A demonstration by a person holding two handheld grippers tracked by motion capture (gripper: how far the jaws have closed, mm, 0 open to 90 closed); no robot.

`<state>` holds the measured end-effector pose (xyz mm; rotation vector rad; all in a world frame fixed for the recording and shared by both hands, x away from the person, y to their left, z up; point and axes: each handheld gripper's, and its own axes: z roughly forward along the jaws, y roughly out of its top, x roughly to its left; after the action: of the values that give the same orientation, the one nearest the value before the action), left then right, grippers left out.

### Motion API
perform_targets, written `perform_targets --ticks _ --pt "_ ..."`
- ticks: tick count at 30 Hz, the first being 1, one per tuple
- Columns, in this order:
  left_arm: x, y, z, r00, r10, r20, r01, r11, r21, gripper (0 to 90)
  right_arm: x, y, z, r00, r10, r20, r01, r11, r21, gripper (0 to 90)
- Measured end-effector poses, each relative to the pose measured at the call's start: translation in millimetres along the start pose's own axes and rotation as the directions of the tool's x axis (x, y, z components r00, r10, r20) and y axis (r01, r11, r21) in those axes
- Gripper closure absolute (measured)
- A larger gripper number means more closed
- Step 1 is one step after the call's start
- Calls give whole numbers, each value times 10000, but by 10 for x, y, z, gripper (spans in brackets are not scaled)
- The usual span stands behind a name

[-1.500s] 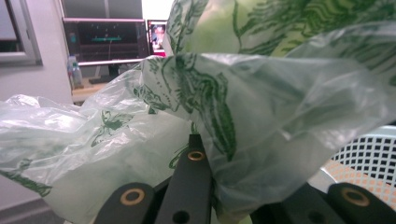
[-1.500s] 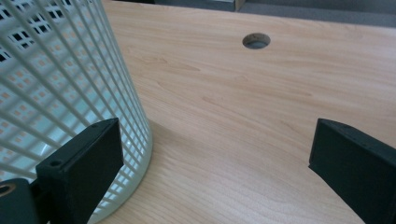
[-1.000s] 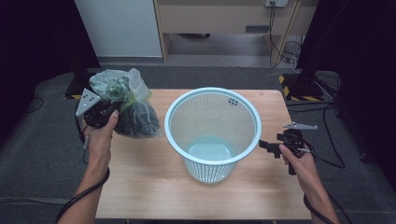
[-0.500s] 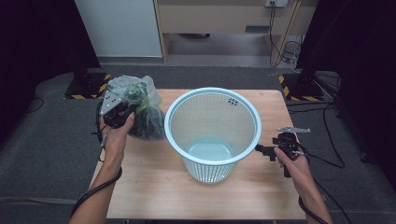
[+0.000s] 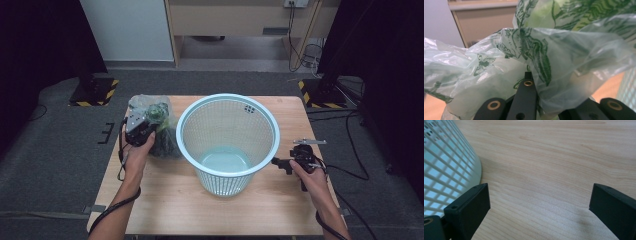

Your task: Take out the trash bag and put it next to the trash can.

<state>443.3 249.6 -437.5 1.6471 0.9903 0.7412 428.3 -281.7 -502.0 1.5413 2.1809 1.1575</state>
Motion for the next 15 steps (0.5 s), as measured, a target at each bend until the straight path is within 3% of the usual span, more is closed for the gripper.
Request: perform_targets --ticks 3,8,13,15 --pt "-63 -164 -43 10000 -21 -63 24 9993 378 842 4 -50 37 9999 -3 111 2 10000 65 37" --pt "-191 -344 -157 9998 214 9 -214 9944 1035 714 -15 -101 68 9995 -23 303 20 9999 100 37" --pt "-258 -490 -262 9993 332 -178 -302 9879 1522 418 13 -141 103 9990 -175 409 166 9996 222 37" --pt "-246 -537 -303 9995 17 -314 26 9909 1345 357 21 -155 96 9990 -165 416 156 9996 222 37"
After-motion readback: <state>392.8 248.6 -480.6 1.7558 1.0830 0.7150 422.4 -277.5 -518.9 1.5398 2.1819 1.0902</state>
